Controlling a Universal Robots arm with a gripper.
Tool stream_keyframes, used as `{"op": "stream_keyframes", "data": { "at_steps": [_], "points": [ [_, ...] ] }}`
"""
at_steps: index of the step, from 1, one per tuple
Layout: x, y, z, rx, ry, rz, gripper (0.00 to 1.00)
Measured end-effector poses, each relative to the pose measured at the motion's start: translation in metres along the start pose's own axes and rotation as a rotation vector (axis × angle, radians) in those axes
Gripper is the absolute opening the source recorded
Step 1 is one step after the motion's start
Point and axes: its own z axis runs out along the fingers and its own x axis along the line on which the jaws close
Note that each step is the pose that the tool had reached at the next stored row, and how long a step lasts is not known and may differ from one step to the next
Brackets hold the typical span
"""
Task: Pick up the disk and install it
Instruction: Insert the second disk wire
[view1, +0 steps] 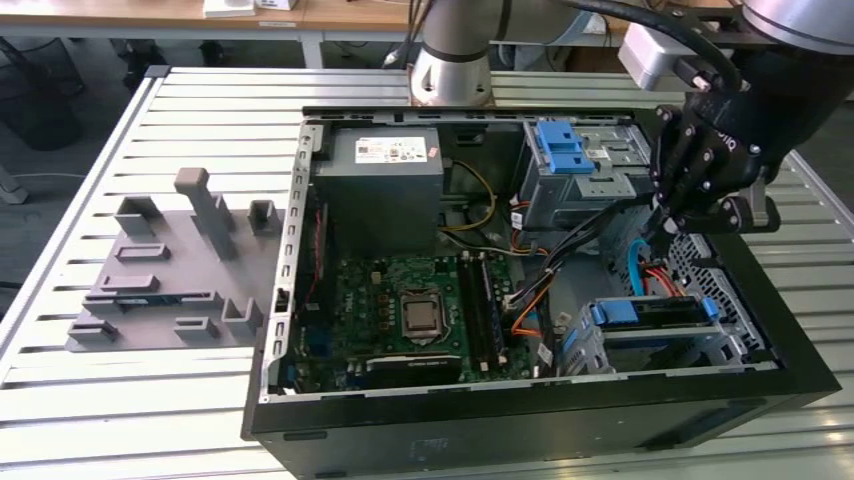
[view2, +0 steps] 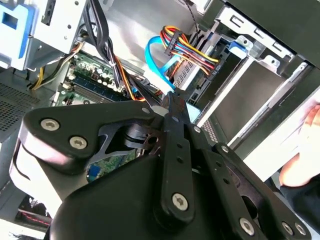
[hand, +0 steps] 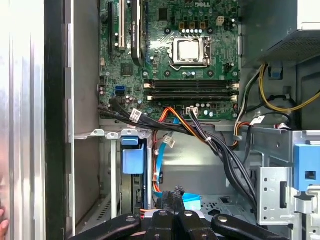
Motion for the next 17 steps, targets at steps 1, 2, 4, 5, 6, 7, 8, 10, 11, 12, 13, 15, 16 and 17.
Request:
{"op": "stream_keyframes", "data": {
  "at_steps": [1,2,4,5,6,7,8,10,11,12,13,15,16,17],
  "points": [
    [0.0000,0.0000,0.0001,0.0000,0.0012,0.000,0.11],
    [0.0000,0.0000,0.0001,0.0000,0.0015,0.000,0.11],
    [0.0000,0.0000,0.0003,0.0000,0.0024,0.000,0.11],
    [0.0000,0.0000,0.0002,0.0001,0.0038,0.000,0.11],
    [0.0000,0.0000,-0.0004,0.0001,0.0056,0.000,0.11],
    [0.0000,0.0000,-0.0012,0.0001,0.0077,0.000,0.11],
    [0.0000,0.0000,-0.0019,0.0001,0.0099,0.000,0.11],
    [-0.0004,0.0000,-0.0021,0.0002,0.0185,0.000,0.18],
    [-0.0008,0.0000,-0.0020,0.0003,0.0225,0.000,0.18],
    [-0.0014,0.0000,-0.0020,0.0003,0.0239,0.000,0.18],
    [-0.0024,0.0000,-0.0020,0.0003,0.0239,0.000,0.18],
    [-0.0043,0.0000,-0.0021,0.0003,0.0241,0.000,0.18],
    [-0.0048,0.0000,-0.0023,0.0003,0.0240,0.000,0.18],
    [-0.0051,0.0001,-0.0028,0.0003,0.0242,0.000,0.18]
  ]
}}
